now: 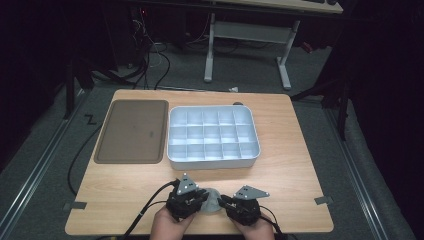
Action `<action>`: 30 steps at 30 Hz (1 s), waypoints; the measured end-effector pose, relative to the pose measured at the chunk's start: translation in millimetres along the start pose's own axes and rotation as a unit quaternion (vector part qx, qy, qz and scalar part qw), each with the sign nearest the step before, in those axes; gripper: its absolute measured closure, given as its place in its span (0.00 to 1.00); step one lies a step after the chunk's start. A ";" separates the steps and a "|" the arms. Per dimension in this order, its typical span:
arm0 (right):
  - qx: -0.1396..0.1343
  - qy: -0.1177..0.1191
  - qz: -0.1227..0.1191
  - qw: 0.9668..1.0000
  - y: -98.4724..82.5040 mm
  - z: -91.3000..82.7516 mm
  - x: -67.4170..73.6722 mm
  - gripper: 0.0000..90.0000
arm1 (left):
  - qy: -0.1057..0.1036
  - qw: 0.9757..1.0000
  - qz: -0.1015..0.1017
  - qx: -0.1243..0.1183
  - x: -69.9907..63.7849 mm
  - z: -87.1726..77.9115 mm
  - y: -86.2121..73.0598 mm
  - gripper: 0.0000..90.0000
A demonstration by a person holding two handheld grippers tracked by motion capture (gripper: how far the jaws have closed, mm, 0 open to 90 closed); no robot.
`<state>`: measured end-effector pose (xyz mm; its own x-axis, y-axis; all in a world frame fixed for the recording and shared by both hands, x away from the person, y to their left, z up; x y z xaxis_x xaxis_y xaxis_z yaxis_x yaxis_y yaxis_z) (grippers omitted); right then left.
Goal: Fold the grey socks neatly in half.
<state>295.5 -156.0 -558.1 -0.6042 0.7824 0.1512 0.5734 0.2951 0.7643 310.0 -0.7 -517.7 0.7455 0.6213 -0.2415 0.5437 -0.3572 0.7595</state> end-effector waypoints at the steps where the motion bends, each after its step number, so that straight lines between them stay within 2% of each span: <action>1: -0.004 0.000 0.002 1.000 0.9 -2.6 -1.2 0.86 | -0.004 1.000 0.002 0.002 -2.3 5.6 1.3 0.91; 3: -0.013 -0.004 0.008 1.000 2.1 -10.7 -7.0 0.87 | -0.008 1.000 0.002 0.002 -4.5 10.5 2.3 0.91; 7: -0.015 -0.013 0.015 1.000 -0.1 -15.1 -12.8 0.89 | -0.018 1.000 0.007 -0.001 -10.3 20.7 5.1 0.91; 11: -0.049 -0.017 0.024 0.998 0.5 -28.1 -17.8 0.90 | -0.021 1.000 0.011 -0.003 -14.3 25.0 6.1 0.91; 12: -0.063 -0.030 0.029 0.997 2.8 -35.9 -22.5 0.92 | -0.021 1.000 0.012 -0.004 -14.6 25.4 6.0 0.91; 13: -0.057 -0.041 0.030 0.997 2.3 -36.1 -25.3 0.93 | -0.021 1.000 0.012 -0.006 -14.6 25.8 6.0 0.91; 14: -0.057 -0.041 0.030 0.997 2.3 -36.1 -25.3 0.93 | -0.022 1.000 0.012 -0.007 -14.6 26.4 5.9 0.91; 15: -0.037 -0.060 0.026 0.997 -2.1 -29.9 -30.2 0.95 | -0.022 1.000 0.012 -0.007 -14.5 26.9 5.8 0.91; 16: -0.037 -0.060 0.026 0.997 -2.1 -29.9 -30.2 0.95 | -0.021 1.000 0.012 -0.007 -14.6 27.4 5.6 0.91; 17: -0.012 -0.057 0.021 0.998 -7.3 -20.4 -30.2 0.96 | -0.022 1.000 0.012 -0.006 -14.7 27.6 5.5 0.91; 18: -0.012 -0.057 0.021 0.998 -7.3 -20.4 -30.2 0.96 | -0.023 1.000 0.012 -0.006 -14.9 28.0 5.6 0.91; 19: 0.005 -0.058 0.012 0.998 -10.1 -13.1 -27.0 0.97 | -0.024 1.000 0.013 -0.007 -15.2 28.8 5.7 0.91; 24: 0.018 -0.044 -0.003 0.999 -12.3 -7.1 -19.2 0.97 | -0.024 1.000 0.012 -0.011 -14.6 33.2 5.6 0.90; 26: 0.020 -0.042 -0.008 0.999 -12.7 -6.7 -15.4 0.97 | -0.031 0.999 0.010 -0.010 -16.1 37.0 4.7 0.89; 27: 0.021 -0.044 -0.008 0.999 -12.8 -6.8 -14.7 0.97 | -0.045 0.999 0.011 -0.014 -19.2 38.4 4.2 0.82; 28: 0.021 -0.045 -0.005 0.999 -13.0 -7.2 -15.0 0.97 | -0.045 0.999 0.012 -0.020 -20.3 37.3 4.3 0.77; 30: 0.021 -0.045 -0.006 0.999 -13.0 -7.3 -15.8 0.96 | -0.047 0.998 0.012 -0.030 -20.8 34.6 5.1 0.75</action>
<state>293.6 -176.2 -565.8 -0.5603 0.8241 0.0838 0.5899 0.3259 0.7387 310.6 -39.6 -529.7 0.7926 0.5437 -0.2759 0.5032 -0.3278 0.7996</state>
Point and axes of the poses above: each handheld gripper's, and its own axes: z roughly forward along the jaws, y roughly out of its top, x roughly to its left, the point moved 5 cm from there along z, roughly forward along the jaws, and after that the axes turned 2 degrees about -y, right-handed, at the moved point
